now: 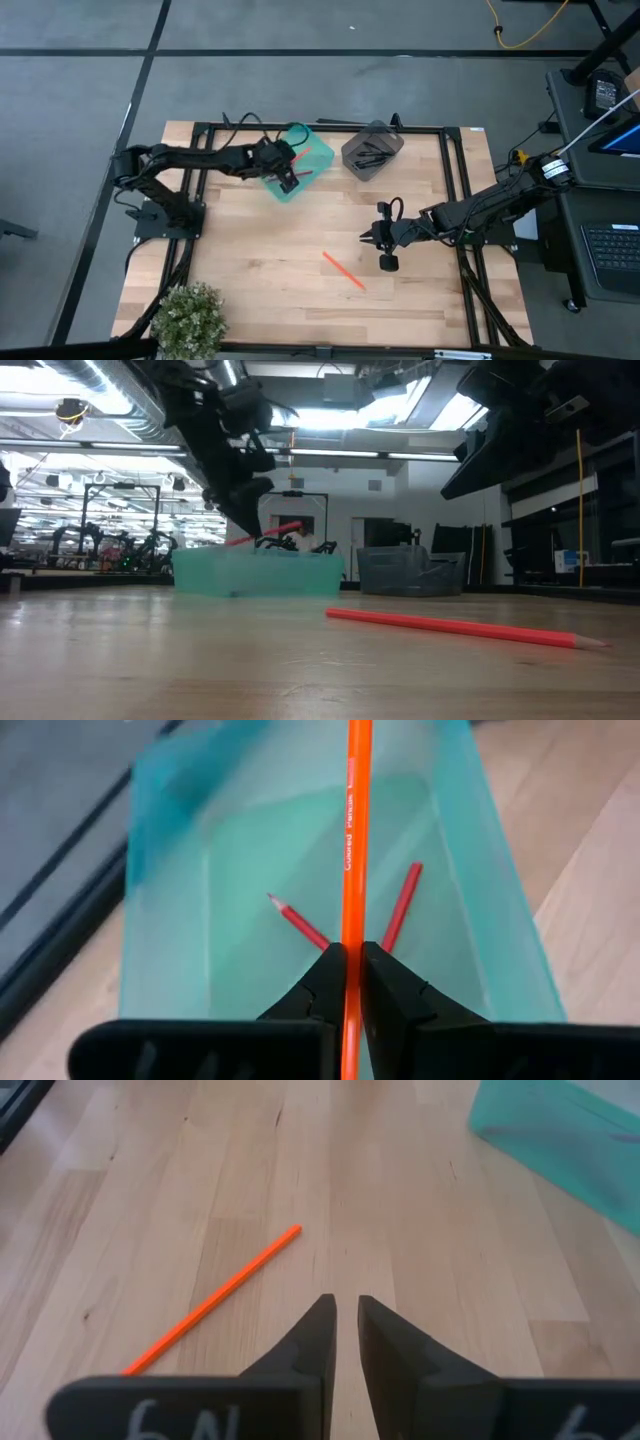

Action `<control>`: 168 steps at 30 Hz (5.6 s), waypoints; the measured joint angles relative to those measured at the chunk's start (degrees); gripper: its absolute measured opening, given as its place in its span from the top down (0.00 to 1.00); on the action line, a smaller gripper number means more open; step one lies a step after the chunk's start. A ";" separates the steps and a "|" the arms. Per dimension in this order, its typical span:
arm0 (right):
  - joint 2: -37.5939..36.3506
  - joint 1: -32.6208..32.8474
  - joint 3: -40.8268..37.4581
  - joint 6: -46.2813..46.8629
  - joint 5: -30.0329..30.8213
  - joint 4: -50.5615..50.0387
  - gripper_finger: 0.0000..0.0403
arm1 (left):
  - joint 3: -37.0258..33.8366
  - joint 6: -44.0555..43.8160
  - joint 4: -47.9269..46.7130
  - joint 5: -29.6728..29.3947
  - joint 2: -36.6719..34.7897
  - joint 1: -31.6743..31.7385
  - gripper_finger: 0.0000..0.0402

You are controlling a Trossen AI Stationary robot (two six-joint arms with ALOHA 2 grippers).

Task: Sort pens & pencils
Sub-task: Put the top orange pencil into the green bin, then put the orange pencil into the green bin

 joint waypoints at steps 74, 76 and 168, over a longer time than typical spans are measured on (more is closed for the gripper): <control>0.00 1.13 -0.02 7.97 -3.02 -0.79 0.88 | -11.45 2.16 23.78 -7.51 -15.85 -44.20 0.80; 0.00 1.59 -0.01 8.01 -3.03 -0.43 0.88 | -14.91 4.15 30.48 -4.56 -15.90 -44.89 0.80; 44.11 7.13 52.23 18.10 -4.60 -36.71 0.99 | -39.70 -0.25 68.25 1.51 -15.83 -57.85 0.79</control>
